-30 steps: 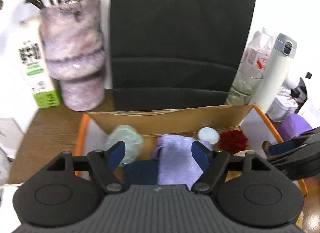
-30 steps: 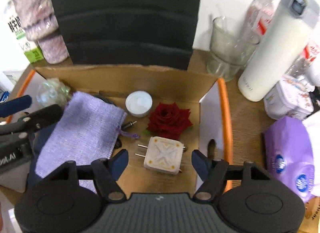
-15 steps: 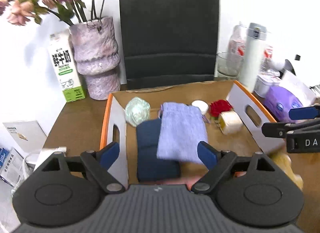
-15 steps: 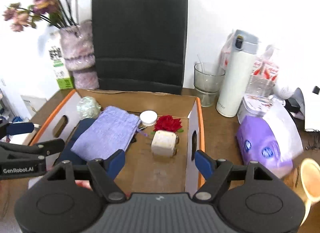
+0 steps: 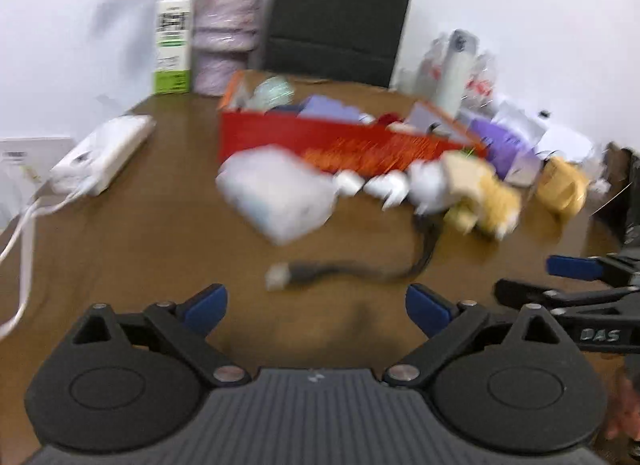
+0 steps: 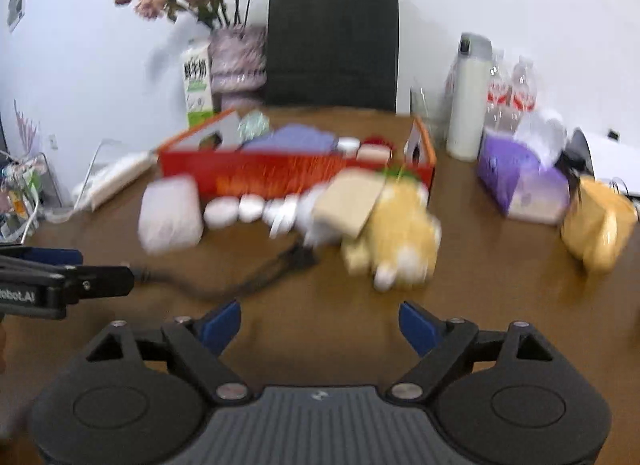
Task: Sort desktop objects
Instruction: 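Withdraw both tools from the box back over the table, then grasp the tan cloth strip with the right gripper while the left grasps the white plastic container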
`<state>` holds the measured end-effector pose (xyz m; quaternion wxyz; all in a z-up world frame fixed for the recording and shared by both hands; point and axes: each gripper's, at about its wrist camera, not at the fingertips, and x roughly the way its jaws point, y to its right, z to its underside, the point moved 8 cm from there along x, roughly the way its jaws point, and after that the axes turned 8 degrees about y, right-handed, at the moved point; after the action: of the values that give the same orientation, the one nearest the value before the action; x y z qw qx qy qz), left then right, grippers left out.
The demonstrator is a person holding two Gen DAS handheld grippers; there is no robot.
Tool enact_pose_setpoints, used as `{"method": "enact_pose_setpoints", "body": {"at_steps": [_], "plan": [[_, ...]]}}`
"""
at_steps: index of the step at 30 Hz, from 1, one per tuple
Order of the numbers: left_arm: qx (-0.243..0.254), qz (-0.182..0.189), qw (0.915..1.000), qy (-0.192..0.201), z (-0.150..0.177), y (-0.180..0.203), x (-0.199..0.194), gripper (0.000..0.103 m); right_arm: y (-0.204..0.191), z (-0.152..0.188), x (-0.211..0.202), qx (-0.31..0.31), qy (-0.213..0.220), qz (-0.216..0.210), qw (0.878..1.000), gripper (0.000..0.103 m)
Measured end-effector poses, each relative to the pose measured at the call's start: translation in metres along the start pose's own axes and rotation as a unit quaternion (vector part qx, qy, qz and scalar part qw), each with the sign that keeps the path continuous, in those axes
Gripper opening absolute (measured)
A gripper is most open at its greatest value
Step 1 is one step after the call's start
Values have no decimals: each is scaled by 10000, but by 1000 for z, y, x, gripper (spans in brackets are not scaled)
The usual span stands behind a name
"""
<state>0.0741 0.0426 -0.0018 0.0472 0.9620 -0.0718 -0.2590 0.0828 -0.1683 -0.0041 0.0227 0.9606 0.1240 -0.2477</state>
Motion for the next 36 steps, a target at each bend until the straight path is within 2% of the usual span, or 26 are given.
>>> {"method": "enact_pose_setpoints", "body": {"at_steps": [3, 5, 8, 12, 18, 20, 23, 25, 29, 33, 36], "plan": [[202, -209, 9996, 75, 16, 0, -14, 98, -13, 21, -15, 60, 63, -87, 9999, 87], [378, -197, 9991, 51, 23, 4, -19, 98, -19, 32, -21, 118, 26, -86, 9999, 87], [470, -209, 9986, 156, 25, 5, -20, 98, -23, 32, -34, 5, 321, 9, 9995, 92], [543, -152, 9984, 107, 28, 9, -18, 98, -22, 31, -36, 7, 397, 113, 9991, 92], [496, -112, 9985, 178, 28, 9, -19, 98, -13, 31, -32, 209, 287, 353, 9987, 91], [454, -164, 9988, 97, 26, 8, -14, 98, -13, 31, -30, 209, 233, 270, 9991, 91], [459, -181, 9984, 260, 8, 7, -5, 98, -9, 28, -28, 318, 307, 27, 9990, 90], [454, -250, 9977, 432, -14, 4, 7, 100, -4, 21, -22, 303, 237, -66, 9992, 76], [483, -257, 9977, 402, -51, 1, 49, 100, 24, -16, 3, 220, 529, 268, 9980, 74], [529, -520, 9963, 426, -77, -7, 88, 100, 57, -45, 38, 468, 572, 521, 9959, 67], [422, -587, 9971, 245, -76, -12, 110, 98, 56, -63, 50, 636, 804, 143, 9946, 65]]}}
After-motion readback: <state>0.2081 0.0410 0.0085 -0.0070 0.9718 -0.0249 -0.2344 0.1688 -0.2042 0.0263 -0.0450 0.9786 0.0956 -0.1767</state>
